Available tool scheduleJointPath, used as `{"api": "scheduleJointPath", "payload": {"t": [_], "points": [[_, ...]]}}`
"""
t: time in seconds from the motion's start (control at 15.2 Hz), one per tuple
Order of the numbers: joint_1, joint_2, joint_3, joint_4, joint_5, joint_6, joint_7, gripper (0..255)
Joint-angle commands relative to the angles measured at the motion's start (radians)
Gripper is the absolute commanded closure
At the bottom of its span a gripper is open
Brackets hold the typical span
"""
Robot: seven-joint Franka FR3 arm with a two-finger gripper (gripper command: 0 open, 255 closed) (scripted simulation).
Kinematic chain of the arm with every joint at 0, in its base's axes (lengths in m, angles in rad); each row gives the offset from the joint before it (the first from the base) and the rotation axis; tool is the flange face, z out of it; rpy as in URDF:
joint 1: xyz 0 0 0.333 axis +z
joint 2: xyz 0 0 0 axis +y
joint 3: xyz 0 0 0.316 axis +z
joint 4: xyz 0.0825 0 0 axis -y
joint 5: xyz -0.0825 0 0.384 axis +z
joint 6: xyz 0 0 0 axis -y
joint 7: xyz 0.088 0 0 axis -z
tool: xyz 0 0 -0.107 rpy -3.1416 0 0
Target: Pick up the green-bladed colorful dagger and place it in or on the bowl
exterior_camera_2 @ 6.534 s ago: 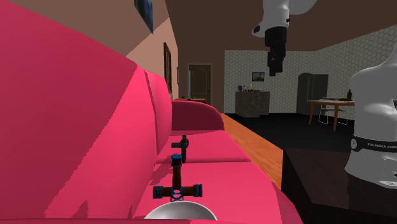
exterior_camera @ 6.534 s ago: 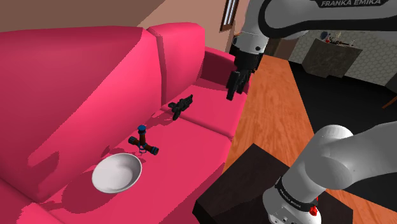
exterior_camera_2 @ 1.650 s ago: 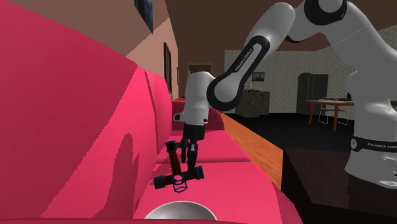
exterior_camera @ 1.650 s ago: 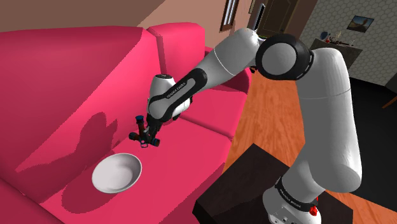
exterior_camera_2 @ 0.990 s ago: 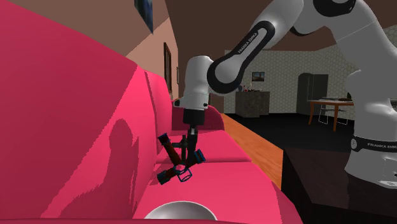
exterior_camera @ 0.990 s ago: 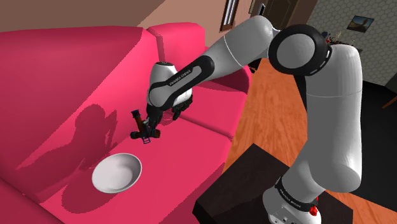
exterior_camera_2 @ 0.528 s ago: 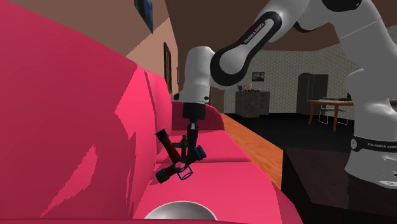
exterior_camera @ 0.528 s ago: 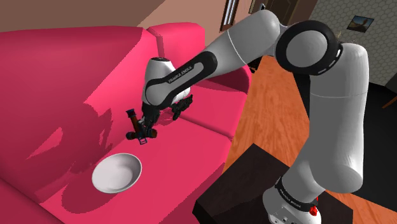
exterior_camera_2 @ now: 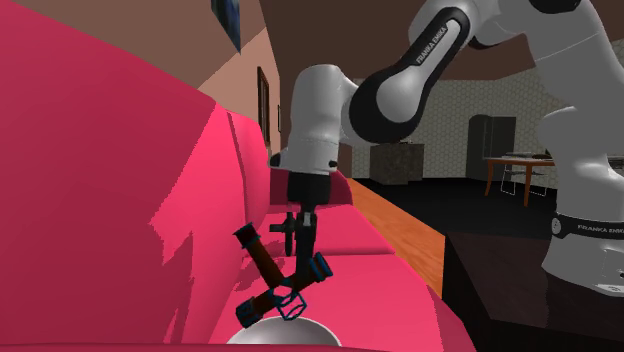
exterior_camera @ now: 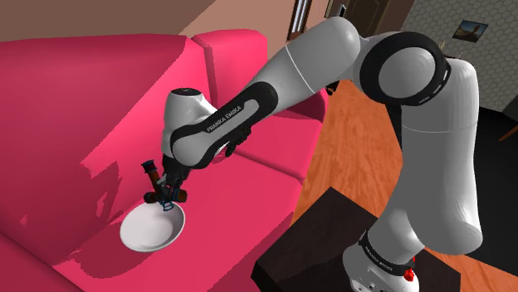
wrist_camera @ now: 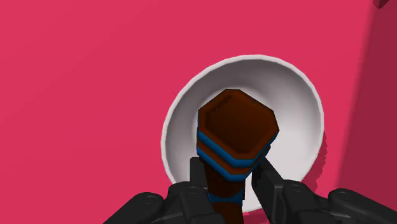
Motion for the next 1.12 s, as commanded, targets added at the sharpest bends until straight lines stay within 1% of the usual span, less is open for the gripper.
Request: {"api": "scheduleJointPath", "payload": {"t": [0.0,0.13,0.73,1.06], "points": [[0.04,0.016,0.0,0.016,-0.012,0.005,0.05,255],[0.084,0.036,0.0,0.037,-0.026,0.008,0.102,255],[0.094,0.127,-0.011,0.046,-0.036,0.09,0.101,255],[0.094,0.128,-0.011,0.046,-0.036,0.091,0.101,255]]}}
